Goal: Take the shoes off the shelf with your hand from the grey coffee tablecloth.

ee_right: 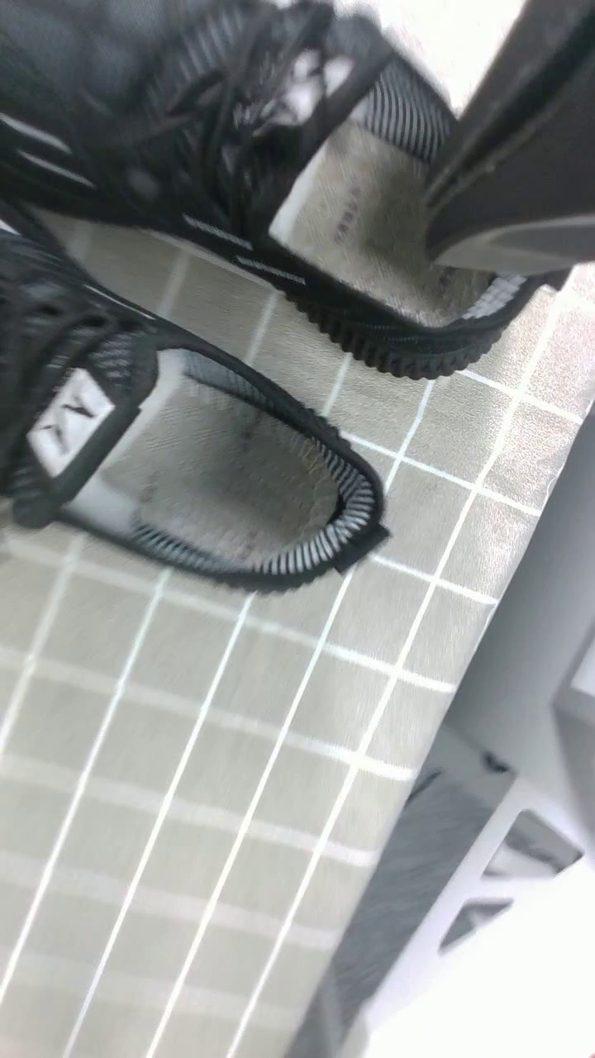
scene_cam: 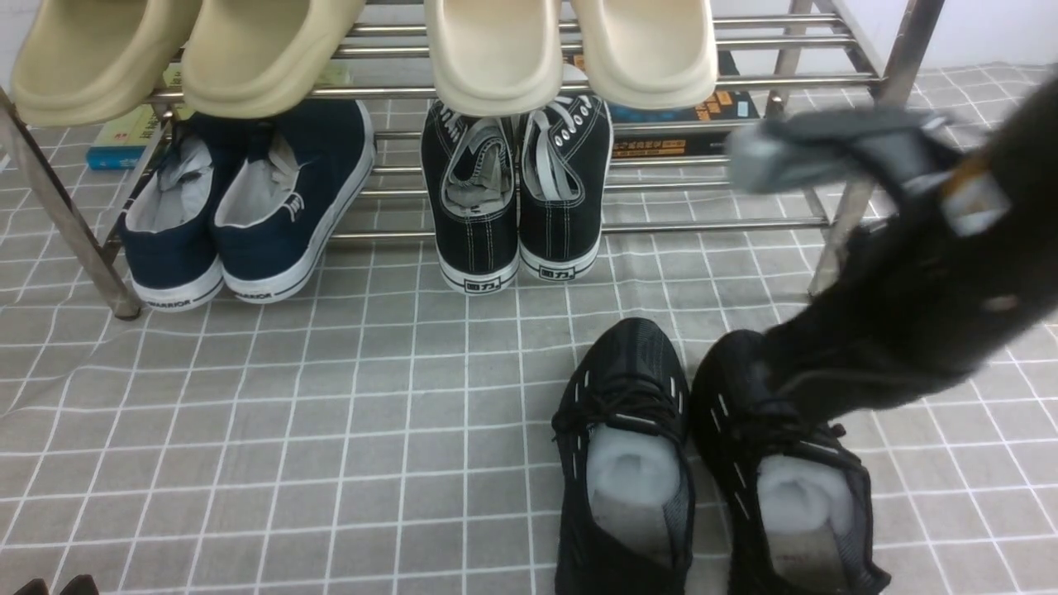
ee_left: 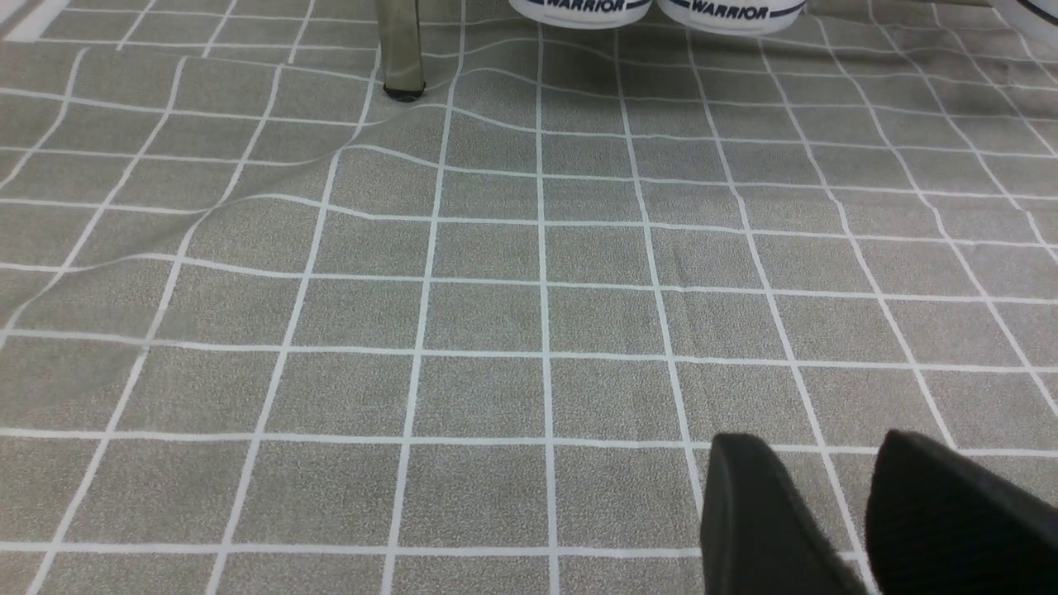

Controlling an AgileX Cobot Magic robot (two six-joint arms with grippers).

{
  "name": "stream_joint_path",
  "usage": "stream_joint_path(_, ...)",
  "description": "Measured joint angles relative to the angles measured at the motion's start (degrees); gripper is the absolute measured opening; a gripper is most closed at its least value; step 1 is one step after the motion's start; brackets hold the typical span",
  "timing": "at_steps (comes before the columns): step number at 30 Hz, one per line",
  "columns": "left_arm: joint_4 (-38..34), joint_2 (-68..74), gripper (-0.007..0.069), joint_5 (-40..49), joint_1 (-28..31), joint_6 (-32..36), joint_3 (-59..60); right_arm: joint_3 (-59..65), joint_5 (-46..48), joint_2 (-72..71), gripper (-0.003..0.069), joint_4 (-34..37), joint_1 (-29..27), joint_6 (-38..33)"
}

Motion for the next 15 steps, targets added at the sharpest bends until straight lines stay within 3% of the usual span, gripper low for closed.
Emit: stream_joint_path(15, 0.00, 0.00, 0.0240, 0.00, 0.00, 0.00, 0.00, -0.07, 1.34, -16.47, -0.0012, -2.04, 0.00, -4.29)
